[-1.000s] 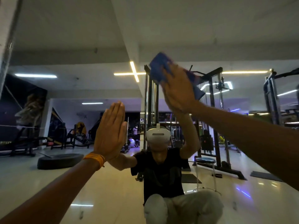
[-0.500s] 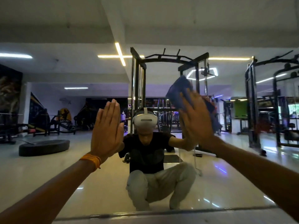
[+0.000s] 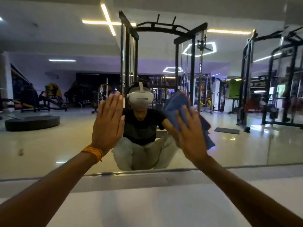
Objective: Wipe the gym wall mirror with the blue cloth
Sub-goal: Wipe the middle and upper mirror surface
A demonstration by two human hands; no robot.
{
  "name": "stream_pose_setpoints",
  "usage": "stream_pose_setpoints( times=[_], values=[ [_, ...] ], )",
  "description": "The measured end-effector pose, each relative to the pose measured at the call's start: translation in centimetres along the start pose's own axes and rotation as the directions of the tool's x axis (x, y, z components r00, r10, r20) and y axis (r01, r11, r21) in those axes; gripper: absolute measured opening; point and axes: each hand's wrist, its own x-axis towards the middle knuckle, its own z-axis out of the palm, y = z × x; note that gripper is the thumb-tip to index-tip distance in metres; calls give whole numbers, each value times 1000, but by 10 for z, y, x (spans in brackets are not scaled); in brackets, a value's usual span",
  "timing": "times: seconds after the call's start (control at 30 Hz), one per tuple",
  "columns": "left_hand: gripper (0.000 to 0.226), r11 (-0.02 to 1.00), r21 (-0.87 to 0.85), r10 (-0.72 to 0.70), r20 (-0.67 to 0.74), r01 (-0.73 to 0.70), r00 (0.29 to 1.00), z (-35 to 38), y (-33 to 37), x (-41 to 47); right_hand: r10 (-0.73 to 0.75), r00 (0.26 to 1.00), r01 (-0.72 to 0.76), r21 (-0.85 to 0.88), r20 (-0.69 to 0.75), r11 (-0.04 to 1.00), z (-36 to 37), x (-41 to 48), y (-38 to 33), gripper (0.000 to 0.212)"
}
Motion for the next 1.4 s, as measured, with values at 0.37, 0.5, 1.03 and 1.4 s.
stream_pose_setpoints(
  times=[0.37, 0.5, 1.03, 1.4],
  values=[
    [62, 994, -29, 103, 79, -101, 992, 24, 78, -17, 266, 951, -230, 214, -158, 949, -28, -44, 76, 53],
    [63, 1000, 4, 12, 71, -12, 997, 41, 106, -17, 68, 998, -66, 126, -12, 990, 8, -87, 17, 75],
    [61, 972, -187, -110, 176, 143, 978, 19, 129, -45, -183, 948, 137, 185, 260, 973, -14, -111, 47, 65],
    [32, 651, -593, -235, 437, 474, 868, -4, 166, -107, 119, 757, -606, 622, 643, 496, -99, -122, 6, 41]
  ],
)
